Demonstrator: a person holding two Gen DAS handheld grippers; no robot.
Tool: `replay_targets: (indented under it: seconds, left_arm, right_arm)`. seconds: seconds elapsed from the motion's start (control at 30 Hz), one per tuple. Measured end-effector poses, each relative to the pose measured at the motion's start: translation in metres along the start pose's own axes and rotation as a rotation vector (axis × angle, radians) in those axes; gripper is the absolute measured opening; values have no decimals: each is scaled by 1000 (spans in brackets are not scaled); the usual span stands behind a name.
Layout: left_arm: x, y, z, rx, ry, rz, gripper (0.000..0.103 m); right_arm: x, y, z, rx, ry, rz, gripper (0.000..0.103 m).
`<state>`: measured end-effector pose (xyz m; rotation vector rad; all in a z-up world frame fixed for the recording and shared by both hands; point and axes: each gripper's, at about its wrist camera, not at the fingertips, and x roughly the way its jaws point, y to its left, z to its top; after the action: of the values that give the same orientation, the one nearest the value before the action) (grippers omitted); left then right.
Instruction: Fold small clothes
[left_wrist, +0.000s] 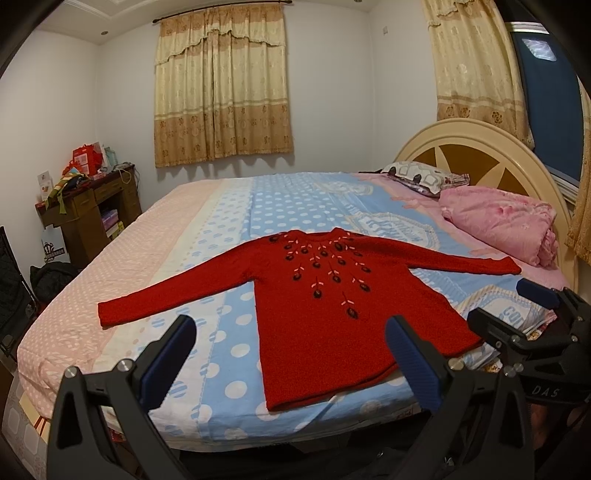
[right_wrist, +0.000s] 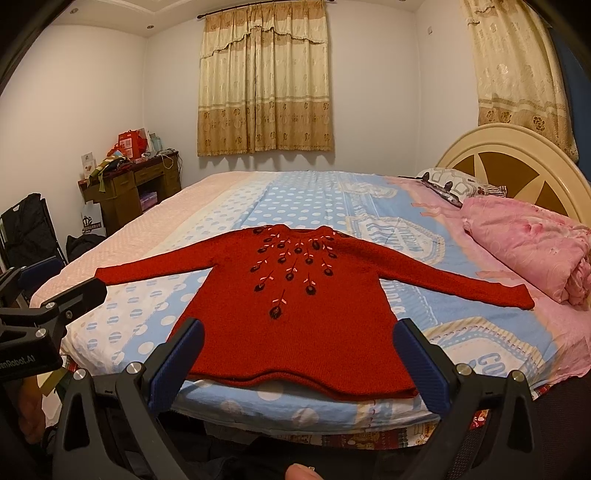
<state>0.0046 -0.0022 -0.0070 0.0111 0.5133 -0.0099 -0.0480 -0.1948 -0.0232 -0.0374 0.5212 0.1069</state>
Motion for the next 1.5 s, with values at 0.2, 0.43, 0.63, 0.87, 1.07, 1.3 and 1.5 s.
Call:
replay_targets:
  seconds: [0.2, 0.43, 0.63, 0.87, 1.07, 1.3, 1.5]
  left_arm:
    - [0, 0, 0, -1, 0, -1, 103]
    - [0, 0, 0, -1, 0, -2, 103]
    - [0, 0, 1, 0, 3, -2, 103]
    - [1, 0, 0, 0, 1, -3, 103]
    - [1, 0, 0, -1, 4, -2, 103]
    - [1, 0, 0, -2, 5, -4, 103]
    - [1, 1, 0, -3, 6, -4, 103]
  right_arm:
    - [0, 0, 0, 0, -1, -2, 102]
    - [0, 0, -1, 0, 6, -3, 102]
    - [1, 1, 0, 1, 7, -3, 102]
    - [0, 2, 0, 1, 13, 1, 102]
    - [0, 3, 0, 1, 16, 2, 102]
    - [3, 3, 0, 1, 28, 6, 102]
    - [4, 4, 0, -3, 31, 9, 102]
